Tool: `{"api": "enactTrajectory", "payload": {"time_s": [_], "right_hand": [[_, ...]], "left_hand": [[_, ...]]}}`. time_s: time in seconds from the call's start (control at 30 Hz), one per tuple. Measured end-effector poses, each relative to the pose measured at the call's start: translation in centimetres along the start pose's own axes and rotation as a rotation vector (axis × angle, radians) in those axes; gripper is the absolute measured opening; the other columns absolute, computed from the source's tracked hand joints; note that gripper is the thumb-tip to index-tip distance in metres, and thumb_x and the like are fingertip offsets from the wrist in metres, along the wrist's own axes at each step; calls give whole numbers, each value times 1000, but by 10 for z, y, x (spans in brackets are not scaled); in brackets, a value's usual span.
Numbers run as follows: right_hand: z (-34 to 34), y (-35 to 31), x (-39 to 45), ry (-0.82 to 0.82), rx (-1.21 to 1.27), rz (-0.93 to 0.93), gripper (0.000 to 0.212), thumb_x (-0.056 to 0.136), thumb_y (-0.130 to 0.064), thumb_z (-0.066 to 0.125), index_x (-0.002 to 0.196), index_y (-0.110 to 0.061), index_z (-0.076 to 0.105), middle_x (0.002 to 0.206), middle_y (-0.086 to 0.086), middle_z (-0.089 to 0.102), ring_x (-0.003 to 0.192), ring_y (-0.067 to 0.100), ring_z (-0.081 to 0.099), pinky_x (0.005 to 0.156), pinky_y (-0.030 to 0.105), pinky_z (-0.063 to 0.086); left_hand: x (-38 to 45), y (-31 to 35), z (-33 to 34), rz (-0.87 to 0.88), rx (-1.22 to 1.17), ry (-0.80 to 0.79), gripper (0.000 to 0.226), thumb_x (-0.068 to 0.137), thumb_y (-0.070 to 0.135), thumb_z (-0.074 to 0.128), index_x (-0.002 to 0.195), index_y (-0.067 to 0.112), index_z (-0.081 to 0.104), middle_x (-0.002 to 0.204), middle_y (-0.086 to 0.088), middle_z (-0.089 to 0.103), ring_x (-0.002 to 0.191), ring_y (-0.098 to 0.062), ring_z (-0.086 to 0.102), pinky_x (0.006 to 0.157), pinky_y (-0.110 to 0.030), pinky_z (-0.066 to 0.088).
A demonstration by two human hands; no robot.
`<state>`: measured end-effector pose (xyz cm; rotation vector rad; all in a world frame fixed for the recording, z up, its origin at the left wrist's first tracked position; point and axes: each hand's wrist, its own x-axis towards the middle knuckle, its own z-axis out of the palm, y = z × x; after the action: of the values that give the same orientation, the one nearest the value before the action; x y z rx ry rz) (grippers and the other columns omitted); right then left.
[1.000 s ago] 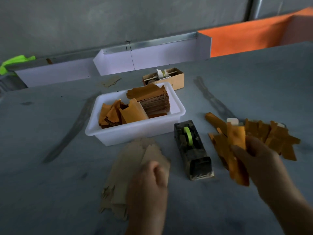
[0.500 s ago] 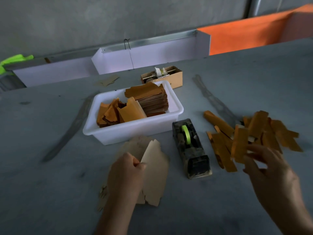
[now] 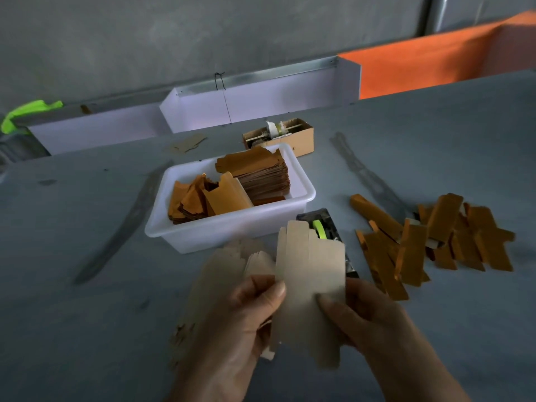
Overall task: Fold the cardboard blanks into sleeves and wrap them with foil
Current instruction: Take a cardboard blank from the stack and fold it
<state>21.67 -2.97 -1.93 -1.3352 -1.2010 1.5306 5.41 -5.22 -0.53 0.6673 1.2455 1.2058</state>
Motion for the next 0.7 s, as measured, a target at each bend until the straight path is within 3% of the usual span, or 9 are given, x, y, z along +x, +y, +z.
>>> {"api": "enactTrajectory", "payload": {"time_s": [0.13,0.23,0.3,0.37,0.43,0.53,0.63,0.7], "right_hand": [[0,4,1,-32,72,11,9,78,-11,69,85,-15,70,76,2,73,71,15,67,68,35,56],[1,8,-2,-59,48,4,9,79,-11,68,82,-18,72,75,1,72,71,13,66,64,31,52],[2,10,-4,-72,-1,-3,15,83,-11,64,82,-24,72,76,-3,73,70,8,67,63,27,51],[1,14,-7,-45,-100,-59,20,85,-16,63,80,-33,71,78,-8,73,74,7,67,65,25,52],[0,15,-10,49,-311,-156,19,82,-25,66,80,-43,63,77,-14,69,76,2,64,62,12,48],[5,10,-16,162,-522,-299,27,78,-33,69,84,-45,46,76,-21,61,72,-5,59,58,4,44],[13,7,-23,146,-451,-386,23,77,-39,64,90,-37,45,66,-6,64,58,0,62,54,10,48],[15,5,-25,111,-338,-400,24,74,-42,54,95,-29,51,66,-3,68,53,-1,63,50,8,47]], "left_hand": [[-4,0,7,60,107,2,24,58,19,86,80,15,76,87,-12,74,78,-28,69,78,-39,50],[-5,-5,15,141,220,57,27,68,17,83,76,40,74,77,2,75,70,-13,71,58,-18,52],[-4,-10,17,169,263,88,24,73,18,80,80,40,73,75,3,75,69,-13,71,54,-16,50],[-2,-15,18,192,312,121,21,73,21,80,85,37,72,77,1,75,71,-15,71,59,-23,53],[1,-20,21,238,361,180,20,71,27,79,84,39,71,73,4,74,67,-11,70,61,-28,54],[4,-26,26,323,481,257,24,60,37,67,83,37,68,65,4,71,59,-11,66,57,-37,55],[4,-29,31,336,487,243,21,60,34,65,78,23,67,62,-7,66,61,-31,65,57,-55,54],[1,-29,33,299,467,180,22,62,36,64,76,19,67,61,-12,62,57,-34,60,54,-58,52]]}}
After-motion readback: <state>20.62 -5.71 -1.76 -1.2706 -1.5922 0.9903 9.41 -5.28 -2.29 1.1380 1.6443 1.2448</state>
